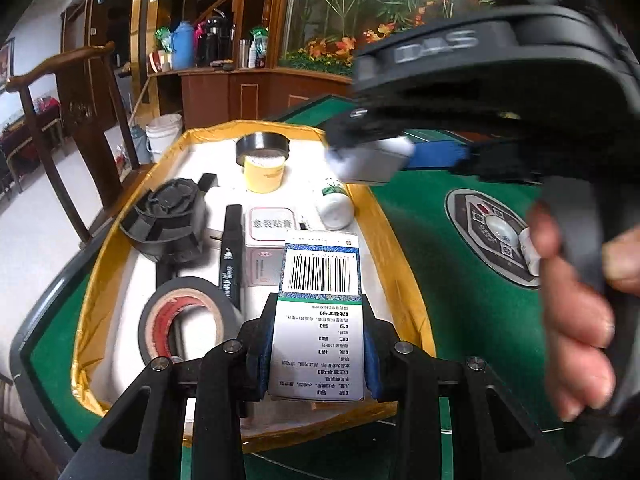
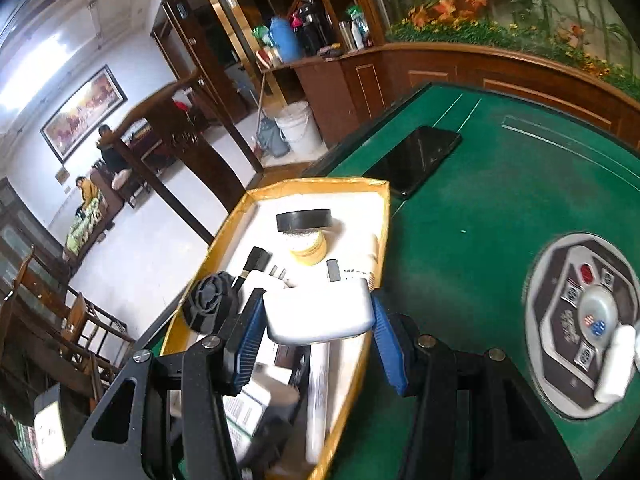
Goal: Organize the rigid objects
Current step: 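Lower the medicine box and charger into the tray and open both grippers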
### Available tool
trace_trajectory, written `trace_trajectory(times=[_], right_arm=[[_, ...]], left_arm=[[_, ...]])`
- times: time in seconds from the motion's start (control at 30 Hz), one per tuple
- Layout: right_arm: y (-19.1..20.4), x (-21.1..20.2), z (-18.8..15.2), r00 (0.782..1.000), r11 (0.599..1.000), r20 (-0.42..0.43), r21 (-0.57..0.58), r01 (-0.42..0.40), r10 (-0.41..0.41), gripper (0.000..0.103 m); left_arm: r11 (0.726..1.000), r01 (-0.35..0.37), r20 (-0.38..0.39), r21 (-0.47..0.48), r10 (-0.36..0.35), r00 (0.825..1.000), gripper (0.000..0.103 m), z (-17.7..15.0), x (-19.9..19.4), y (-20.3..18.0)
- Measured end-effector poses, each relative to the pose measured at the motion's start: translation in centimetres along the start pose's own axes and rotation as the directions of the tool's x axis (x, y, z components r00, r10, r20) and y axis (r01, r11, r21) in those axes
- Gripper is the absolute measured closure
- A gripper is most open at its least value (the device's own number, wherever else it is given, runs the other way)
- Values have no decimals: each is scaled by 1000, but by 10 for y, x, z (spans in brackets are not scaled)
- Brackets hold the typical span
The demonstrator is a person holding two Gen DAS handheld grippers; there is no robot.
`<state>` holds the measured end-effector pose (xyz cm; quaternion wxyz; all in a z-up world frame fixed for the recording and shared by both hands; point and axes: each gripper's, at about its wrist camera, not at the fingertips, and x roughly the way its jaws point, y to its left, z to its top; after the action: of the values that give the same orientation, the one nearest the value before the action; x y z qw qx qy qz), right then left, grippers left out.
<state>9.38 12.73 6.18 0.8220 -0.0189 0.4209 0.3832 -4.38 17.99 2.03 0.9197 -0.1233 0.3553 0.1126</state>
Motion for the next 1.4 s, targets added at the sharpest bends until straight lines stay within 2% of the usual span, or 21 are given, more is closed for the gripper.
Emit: trace_trajectory(times=[0.37, 0.8, 1.0, 1.23, 1.33, 1.4], right_arm=[[9, 50, 9, 997, 999, -78, -44, 4, -7, 52], [29, 76, 18, 991, 992, -123, -124, 27, -42, 52], [36, 82, 15, 989, 988, -136, -151, 27, -48, 52], [45, 83, 16, 989, 982, -137, -186, 31, -57, 52], [44, 76, 16, 992, 984, -119, -177, 17, -38, 51], [42, 71, 16, 994, 984, -102, -175, 19, -37, 46]], left_arm=[[998, 48, -59, -47, -51, 997, 66, 2, 14, 6], [999, 9, -77, -37, -12, 997, 66, 4, 18, 9], [999, -34, -82, -21, 32, 996, 66, 5, 18, 10], [999, -35, -86, -27, 32, 996, 65, 4, 18, 12], [999, -26, -87, -37, 23, 996, 59, 3, 17, 11], [999, -19, -83, -40, 15, 996, 50, 2, 16, 10]])
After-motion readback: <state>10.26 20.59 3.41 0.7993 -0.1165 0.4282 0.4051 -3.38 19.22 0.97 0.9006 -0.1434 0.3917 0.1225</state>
